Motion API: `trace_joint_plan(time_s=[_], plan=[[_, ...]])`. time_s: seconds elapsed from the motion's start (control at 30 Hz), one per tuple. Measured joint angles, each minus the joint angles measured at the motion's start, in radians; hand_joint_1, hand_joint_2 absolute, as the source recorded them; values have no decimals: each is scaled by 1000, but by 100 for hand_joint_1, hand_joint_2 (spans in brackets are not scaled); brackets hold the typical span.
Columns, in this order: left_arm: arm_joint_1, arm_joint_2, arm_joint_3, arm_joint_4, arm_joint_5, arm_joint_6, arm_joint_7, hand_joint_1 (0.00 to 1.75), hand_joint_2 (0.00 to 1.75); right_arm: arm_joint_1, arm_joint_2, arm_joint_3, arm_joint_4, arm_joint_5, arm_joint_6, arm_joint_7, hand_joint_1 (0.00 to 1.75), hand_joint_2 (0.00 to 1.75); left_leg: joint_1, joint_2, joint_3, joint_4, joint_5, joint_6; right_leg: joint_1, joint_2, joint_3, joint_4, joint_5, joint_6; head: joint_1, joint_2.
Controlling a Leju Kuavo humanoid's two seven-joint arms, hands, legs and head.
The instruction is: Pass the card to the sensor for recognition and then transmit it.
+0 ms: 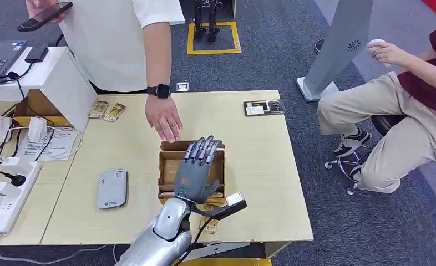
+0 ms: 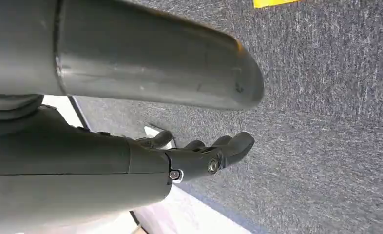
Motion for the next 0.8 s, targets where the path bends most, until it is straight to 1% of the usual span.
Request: trace_joint_plan(time_s=[0.17, 0.3, 0.5, 0.63, 0.8], plan=[[0, 0, 0, 1, 0, 0, 3, 0, 175, 0, 0, 0, 0, -1, 0, 0, 0, 0, 0, 0, 0, 0, 0, 0, 0, 0, 0, 0, 0, 0, 0, 0], [1, 0, 0, 0, 5, 1, 34, 0, 175, 0, 0, 0, 0, -4, -2, 0, 0, 0, 0, 0, 0, 0, 0, 0, 0, 0, 0, 0, 0, 0, 0, 0], [3, 2, 0, -2, 4, 1, 63, 0, 175, 0, 0, 0, 0, -5, -4, 3, 0, 0, 0, 0, 0, 0, 0, 0, 0, 0, 0, 0, 0, 0, 0, 0], [22, 6, 20, -42, -14, 1, 51, 0, 175, 0, 1, 0, 1, -5, -7, 10, 0, 0, 0, 0, 0, 0, 0, 0, 0, 0, 0, 0, 0, 0, 0, 0], [47, 8, 71, -97, -29, 1, 20, 0, 175, 0, 3, 0, 1, -5, -10, 12, 0, 0, 0, 0, 0, 0, 0, 0, 0, 0, 0, 0, 0, 0, 0, 0]])
